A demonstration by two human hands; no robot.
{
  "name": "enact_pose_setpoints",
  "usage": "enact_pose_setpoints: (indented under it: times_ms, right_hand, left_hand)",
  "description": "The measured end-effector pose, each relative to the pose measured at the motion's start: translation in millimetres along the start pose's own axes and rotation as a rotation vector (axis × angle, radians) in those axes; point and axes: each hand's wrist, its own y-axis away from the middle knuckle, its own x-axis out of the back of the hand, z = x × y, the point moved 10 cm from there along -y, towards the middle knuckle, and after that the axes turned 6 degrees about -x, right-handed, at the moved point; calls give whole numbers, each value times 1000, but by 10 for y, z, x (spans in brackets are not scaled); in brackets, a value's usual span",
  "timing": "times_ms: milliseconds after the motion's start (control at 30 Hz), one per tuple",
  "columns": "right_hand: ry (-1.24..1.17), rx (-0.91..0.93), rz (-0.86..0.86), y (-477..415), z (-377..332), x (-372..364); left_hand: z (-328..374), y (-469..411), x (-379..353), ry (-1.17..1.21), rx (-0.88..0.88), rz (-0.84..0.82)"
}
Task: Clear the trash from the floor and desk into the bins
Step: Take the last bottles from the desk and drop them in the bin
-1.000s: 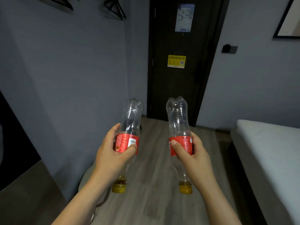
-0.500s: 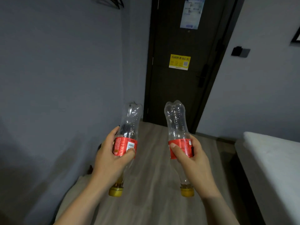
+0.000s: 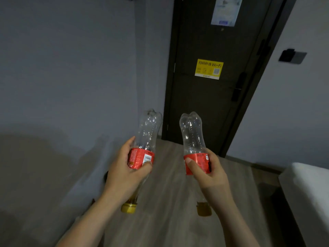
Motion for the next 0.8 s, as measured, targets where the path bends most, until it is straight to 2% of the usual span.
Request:
enact_pose_setpoints:
  times_ms: [433, 800]
  right_hand:
    - [-12, 23, -152, -2253, 12, -204]
    - [6, -39, -228, -3622, 120, -1282]
  left_hand:
    - [-128, -1727, -588, -129, -19, 157]
    - [-708, -3258, -281, -97, 10, 185]
